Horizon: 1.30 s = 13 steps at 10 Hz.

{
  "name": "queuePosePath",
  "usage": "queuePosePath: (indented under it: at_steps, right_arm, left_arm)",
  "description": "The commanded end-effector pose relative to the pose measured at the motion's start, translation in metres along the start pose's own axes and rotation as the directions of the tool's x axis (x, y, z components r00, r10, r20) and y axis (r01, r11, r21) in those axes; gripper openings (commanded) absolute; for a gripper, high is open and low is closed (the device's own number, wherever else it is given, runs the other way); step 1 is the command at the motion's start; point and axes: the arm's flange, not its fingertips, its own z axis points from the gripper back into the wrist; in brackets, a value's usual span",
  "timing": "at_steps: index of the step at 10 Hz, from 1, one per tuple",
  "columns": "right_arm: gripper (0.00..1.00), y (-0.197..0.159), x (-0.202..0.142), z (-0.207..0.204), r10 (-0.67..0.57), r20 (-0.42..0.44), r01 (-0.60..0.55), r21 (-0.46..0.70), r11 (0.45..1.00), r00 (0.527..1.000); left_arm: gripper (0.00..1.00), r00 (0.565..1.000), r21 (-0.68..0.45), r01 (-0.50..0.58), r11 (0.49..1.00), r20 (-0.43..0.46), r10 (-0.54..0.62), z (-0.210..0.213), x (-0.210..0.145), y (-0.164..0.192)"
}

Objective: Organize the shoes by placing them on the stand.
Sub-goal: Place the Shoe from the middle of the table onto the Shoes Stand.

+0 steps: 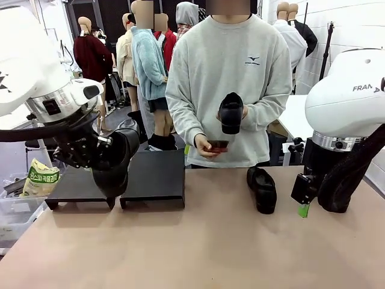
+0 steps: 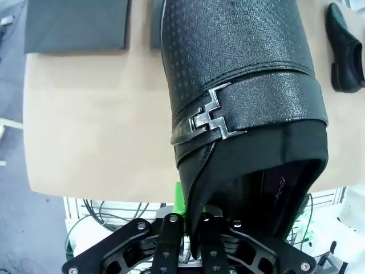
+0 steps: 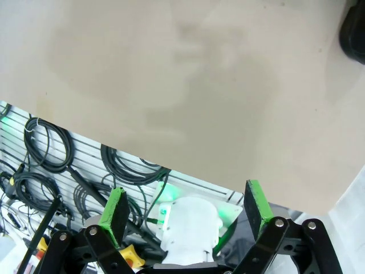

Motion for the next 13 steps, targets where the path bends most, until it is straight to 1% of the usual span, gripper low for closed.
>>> queuePosePath:
  at_steps: [1,2,3,4,5,6,7,8,9,10,11,12,13]
  right_arm:
    - [1.0,0.002,0.001,0.0,-0.012,-0.001,0.012,-0.005,1.0,1.0]
    - [1.0,0.002,0.001,0.0,-0.012,-0.001,0.012,-0.005,1.0,1.0]
    - [1.0,0.002,0.001,0.0,-0.012,-0.001,0.012,-0.005,1.0,1.0]
    - [1.0,0.002,0.001,0.0,-0.012,-0.001,0.012,-0.005,1.0,1.0]
    - [1.0,0.002,0.001,0.0,-0.012,-0.001,0.012,-0.005,1.0,1.0]
    - [1.0,0.002,0.001,0.0,-0.012,-0.001,0.012,-0.005,1.0,1.0]
    - [1.0,0.002,0.001,0.0,-0.012,-0.001,0.012,-0.005,1.0,1.0]
    - [1.0,0.002,0.001,0.0,-0.012,-0.001,0.012,-0.005,1.0,1.0]
    - [1.0,0.002,0.001,0.0,-0.012,-0.001,0.012,-0.005,1.0,1.0]
    - [1.0,0.002,0.001,0.0,-0.012,-0.001,0.012,-0.005,1.0,1.0]
    - [1.0,0.002,0.001,0.0,-0.012,-0.001,0.012,-0.005,1.0,1.0]
    - [1.0,0.002,0.001,0.0,-0.012,-0.001,0.012,-0.005,1.0,1.0]
    - [1.0,0.002,0.001,0.0,-0.012,-0.001,0.012,-0.005,1.0,1.0]
  left_arm:
    - [0.0,1.0,-0.011,-0.009,1.0,0.003,0.009,0.003,0.0,0.002]
    - [0.0,0.989,0.02,-0.064,0.998,0.133,0.061,0.0,0.012,0.017]
    - [0.0,0.96,0.022,-0.114,0.993,0.258,0.105,0.005,0.031,0.045]
    - [0.0,0.958,0.048,-0.09,0.995,0.276,0.073,0.008,0.05,0.08]
    - [0.0,0.941,0.099,-0.141,0.985,0.321,0.103,0.01,0.07,0.119]
    - [0.0,0.925,0.121,-0.233,0.965,0.335,0.181,0.011,0.09,0.155]
    - [0.0,0.939,0.142,-0.214,0.966,0.302,0.164,0.006,0.102,0.181]
    - [0.0,0.966,0.14,-0.178,0.974,0.212,0.146,0.0,0.103,0.199]
    - [0.0,0.974,0.17,-0.168,0.971,0.183,0.137,-0.008,0.103,0.216]
    - [0.0,0.982,0.15,-0.125,0.981,0.158,0.101,-0.016,0.101,0.228]
    - [0.0,0.986,0.14,-0.088,0.986,0.154,0.066,-0.024,0.1,0.234]
    - [0.0,0.988,0.146,-0.072,0.987,0.145,0.051,-0.032,0.1,0.24]
    - [0.0,0.987,0.157,-0.079,0.984,0.154,0.054,-0.033,0.1,0.24]
